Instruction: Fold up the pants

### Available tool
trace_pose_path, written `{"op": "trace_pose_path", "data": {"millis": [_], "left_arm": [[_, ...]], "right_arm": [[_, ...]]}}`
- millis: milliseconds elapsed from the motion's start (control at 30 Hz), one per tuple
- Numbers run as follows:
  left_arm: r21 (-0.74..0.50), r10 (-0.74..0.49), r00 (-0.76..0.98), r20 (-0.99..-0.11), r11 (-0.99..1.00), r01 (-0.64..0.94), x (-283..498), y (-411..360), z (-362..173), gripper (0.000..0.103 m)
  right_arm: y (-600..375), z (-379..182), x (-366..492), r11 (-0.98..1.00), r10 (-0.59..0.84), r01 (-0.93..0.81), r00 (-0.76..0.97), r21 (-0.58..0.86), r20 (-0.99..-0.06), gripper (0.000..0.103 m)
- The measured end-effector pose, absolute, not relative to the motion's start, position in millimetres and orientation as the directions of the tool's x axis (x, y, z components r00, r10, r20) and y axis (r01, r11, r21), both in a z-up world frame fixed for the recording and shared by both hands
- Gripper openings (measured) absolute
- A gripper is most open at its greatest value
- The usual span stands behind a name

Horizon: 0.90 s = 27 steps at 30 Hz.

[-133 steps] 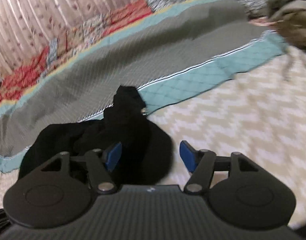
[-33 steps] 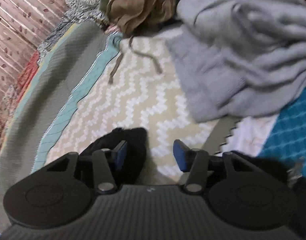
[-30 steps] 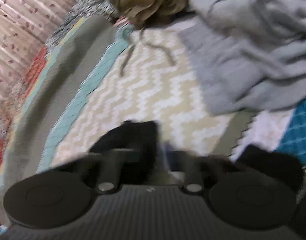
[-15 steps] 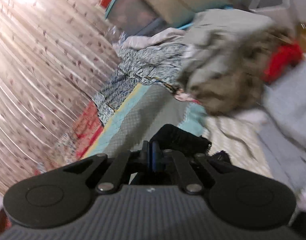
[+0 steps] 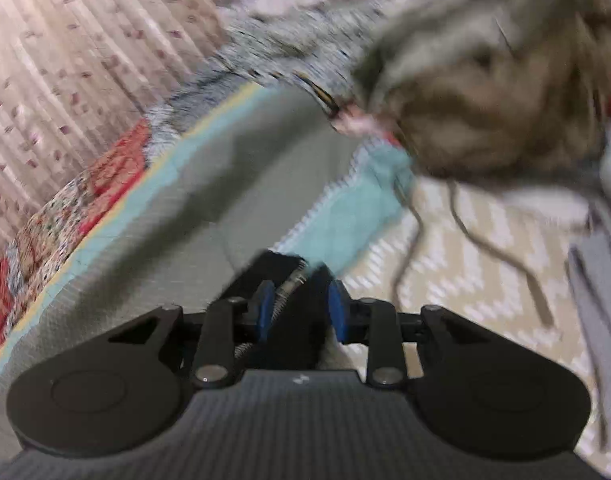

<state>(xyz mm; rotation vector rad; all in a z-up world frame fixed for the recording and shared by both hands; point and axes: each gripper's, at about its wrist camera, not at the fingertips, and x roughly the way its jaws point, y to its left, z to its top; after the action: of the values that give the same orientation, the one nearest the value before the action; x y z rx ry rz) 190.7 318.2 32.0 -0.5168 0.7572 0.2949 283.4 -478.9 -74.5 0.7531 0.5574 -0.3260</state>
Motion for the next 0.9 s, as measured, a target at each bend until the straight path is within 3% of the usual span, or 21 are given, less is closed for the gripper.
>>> {"op": "trace_pose_path", "data": {"millis": [100,233,267,433,500,567,667,900], "left_arm": [[-0.325,0.07,0.694,-0.716,0.847,-0.421,169.3,313.9,36.3,0.061],[-0.229,0.107,0.652,-0.75,0.884,-0.408,171.5,302.7,33.0,0.063],[-0.212,0.125,0.644,-0.754,0.883,-0.419,172.6,301.5,32.4,0.063],[-0.226,0.135,0.657,-0.742,0.872,-0.435,172.4,299.9,39.8,0.063],[-0.207,0.131,0.653,-0.746,0.886,-0.415,168.0,293.9,40.7,0.065],[-0.165,0.139,0.64,-0.756,0.905,-0.391,160.7,286.2,40.4,0.067],[-0.126,0.133,0.622,-0.771,0.927,-0.354,141.5,279.0,38.4,0.077],[-0.198,0.065,0.591,-0.804,0.908,-0.369,78.6,294.8,36.5,0.079]], "right_arm": [[-477.1,-92.5,289.1,0.644,-0.055,0.494,0.792,0.585,-0.608,0.034],[-462.2,-105.3,302.9,0.628,0.0,0.493,0.773,0.602,-0.634,0.032],[-456.6,-101.8,306.9,0.652,-0.008,0.494,0.764,0.576,-0.646,0.014],[-453.8,-58.3,295.5,0.746,-0.305,0.566,0.759,0.351,-0.575,0.009],[-463.1,-59.0,290.8,0.726,-0.364,0.627,0.699,0.283,-0.616,0.014],[-466.0,-62.1,284.8,0.734,-0.351,0.629,0.673,0.255,-0.651,0.027],[-462.8,-55.0,252.0,0.722,-0.359,0.624,0.706,0.298,-0.611,0.043],[-431.6,-48.8,164.3,0.751,-0.053,0.396,0.833,0.528,-0.55,0.043]]}}
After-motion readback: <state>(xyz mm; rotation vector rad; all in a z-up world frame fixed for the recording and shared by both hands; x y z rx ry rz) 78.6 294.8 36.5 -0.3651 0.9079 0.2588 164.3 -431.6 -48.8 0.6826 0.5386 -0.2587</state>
